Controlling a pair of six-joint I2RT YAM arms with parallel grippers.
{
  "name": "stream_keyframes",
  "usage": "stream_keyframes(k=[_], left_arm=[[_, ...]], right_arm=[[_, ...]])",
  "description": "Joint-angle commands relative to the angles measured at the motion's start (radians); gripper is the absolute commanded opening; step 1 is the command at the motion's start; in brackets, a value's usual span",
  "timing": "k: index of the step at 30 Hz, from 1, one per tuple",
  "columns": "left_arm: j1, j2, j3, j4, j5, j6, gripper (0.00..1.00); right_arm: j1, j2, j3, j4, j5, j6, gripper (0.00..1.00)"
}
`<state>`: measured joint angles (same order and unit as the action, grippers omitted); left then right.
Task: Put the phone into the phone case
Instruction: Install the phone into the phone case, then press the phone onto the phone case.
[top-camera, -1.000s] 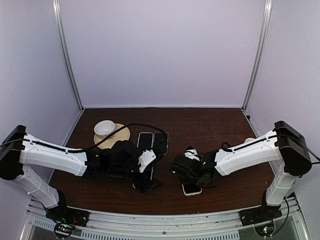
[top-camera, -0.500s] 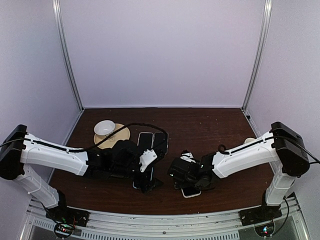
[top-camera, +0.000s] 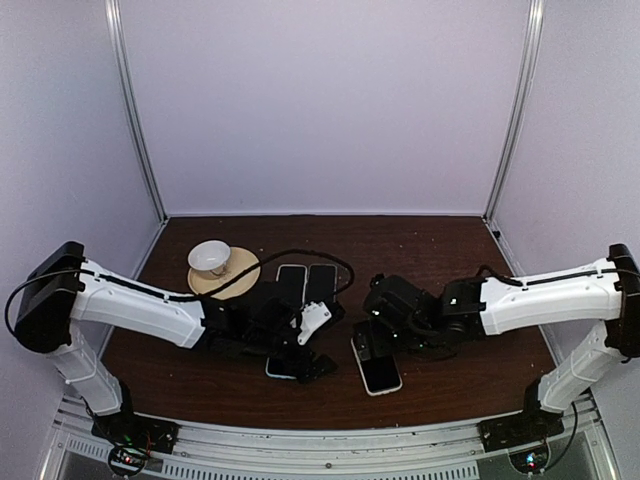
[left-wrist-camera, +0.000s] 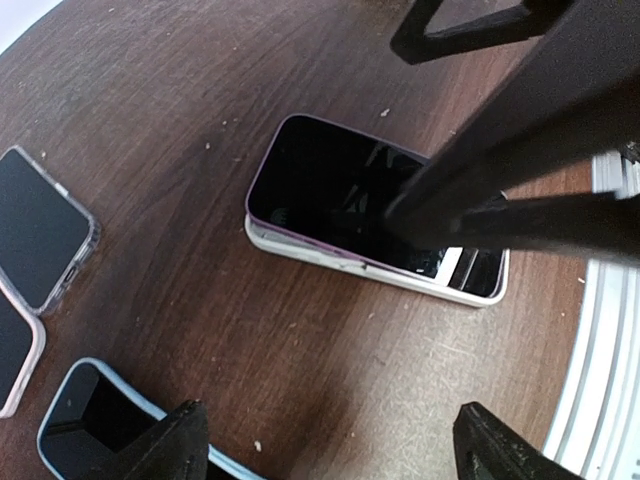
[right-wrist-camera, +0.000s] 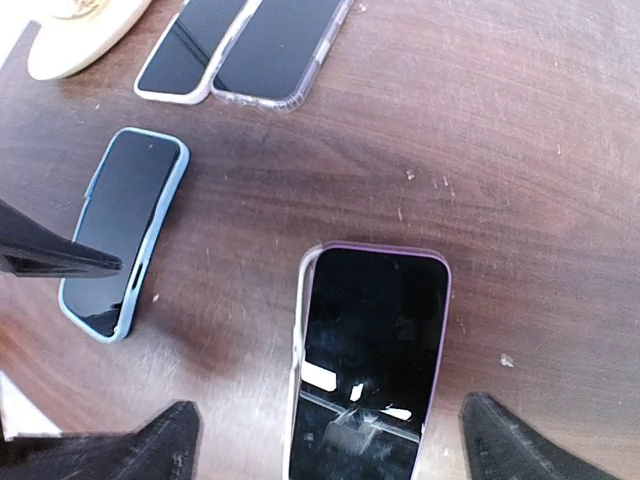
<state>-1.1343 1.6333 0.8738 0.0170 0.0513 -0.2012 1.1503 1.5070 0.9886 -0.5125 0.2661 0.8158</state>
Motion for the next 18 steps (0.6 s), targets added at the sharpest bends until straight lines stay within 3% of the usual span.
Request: stream_keyframes(k=[1,6,10,16,18], left_arm=[[-0.005,0.064,0.074,0.003,0.042,-0.031,0.83],[-0.005,0.131,0.11,-0.009,0.051,-0.053,0.7],[-0.005,0.182,0.136,-0.01,0.076,-0.067,0.6],[-0.005,0.244,0.177,-0.011,0.087,-0.07,0.56],[-0.005,0.269,0.191,-0.025,0.088,-0.069,0.56]], right_arm=[[-0.029,-0.047,-0.094,-0.049,-0.133,0.012,0.83],[-0.071,-0.061,-0.189,-0.007,-0.224,0.025,0.39],[-0.075,-0.084,-0.243,0.06,-0.252,0.019,0.32],[-0.075,-0.071,-0.333,0.23,-0.305,0.029,0.3],[-0.075,-0.043,-0.337,0.231,-0.296,0.017,0.25]])
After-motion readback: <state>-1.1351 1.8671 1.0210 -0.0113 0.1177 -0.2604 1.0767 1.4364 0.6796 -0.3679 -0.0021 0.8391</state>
